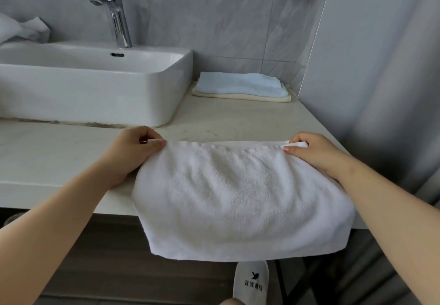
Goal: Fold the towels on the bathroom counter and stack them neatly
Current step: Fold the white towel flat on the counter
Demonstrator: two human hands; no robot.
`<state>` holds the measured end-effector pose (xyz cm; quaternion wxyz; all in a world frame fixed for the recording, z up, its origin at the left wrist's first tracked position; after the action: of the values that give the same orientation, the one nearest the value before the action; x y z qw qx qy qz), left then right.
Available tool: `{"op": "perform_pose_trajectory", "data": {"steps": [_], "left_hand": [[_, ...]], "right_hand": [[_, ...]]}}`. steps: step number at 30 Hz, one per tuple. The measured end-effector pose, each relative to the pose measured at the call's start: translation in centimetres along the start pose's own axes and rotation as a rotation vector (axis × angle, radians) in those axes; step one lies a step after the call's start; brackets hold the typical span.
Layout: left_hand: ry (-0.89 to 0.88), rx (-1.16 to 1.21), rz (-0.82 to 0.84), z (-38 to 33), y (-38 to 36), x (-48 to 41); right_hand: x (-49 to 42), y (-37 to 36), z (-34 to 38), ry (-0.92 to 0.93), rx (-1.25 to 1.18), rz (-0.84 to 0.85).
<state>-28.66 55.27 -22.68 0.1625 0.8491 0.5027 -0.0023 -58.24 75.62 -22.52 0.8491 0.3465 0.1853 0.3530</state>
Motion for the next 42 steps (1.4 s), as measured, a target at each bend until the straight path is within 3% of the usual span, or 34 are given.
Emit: {"op": "perform_pose_trajectory", "data": {"steps": [20,24,29,35,42], "left_hand": [[0.041,0.147,0.078,-0.7,2.0,3.5],[0.018,0.064,0.041,-0.8,1.7,3.7],[0.032,0.009,0.038,-0.9,1.5,3.6],[0.062,-0.023,0.025,-0.9,1.4,3.1],[0.055,-0.016,0.026,-0.7,1.6,3.2]], "right_hand": [[6.7,1.8,-0.2,0.069,-0.282,0.018],[6.2,1.2,0.6,0.050,-0.223,0.096],[5.1,0.4,0.8,0.108,-0.253,0.025],[3.5,0.1,0.8,0.069,-0.073,0.120],[3.7,0.0,0.9,0.072,-0.107,0.075]]}}
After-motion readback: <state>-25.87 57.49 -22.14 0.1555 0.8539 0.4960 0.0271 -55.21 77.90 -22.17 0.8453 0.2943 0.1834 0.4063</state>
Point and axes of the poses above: each hand's wrist, its own x-axis away from the middle knuckle, its own y-axis out of the back of the hand, z = x × y, the point moved 1 cm from there along -x, towards the middle knuckle, and after that the axes turned 8 degrees about x, right-handed, at the moved point
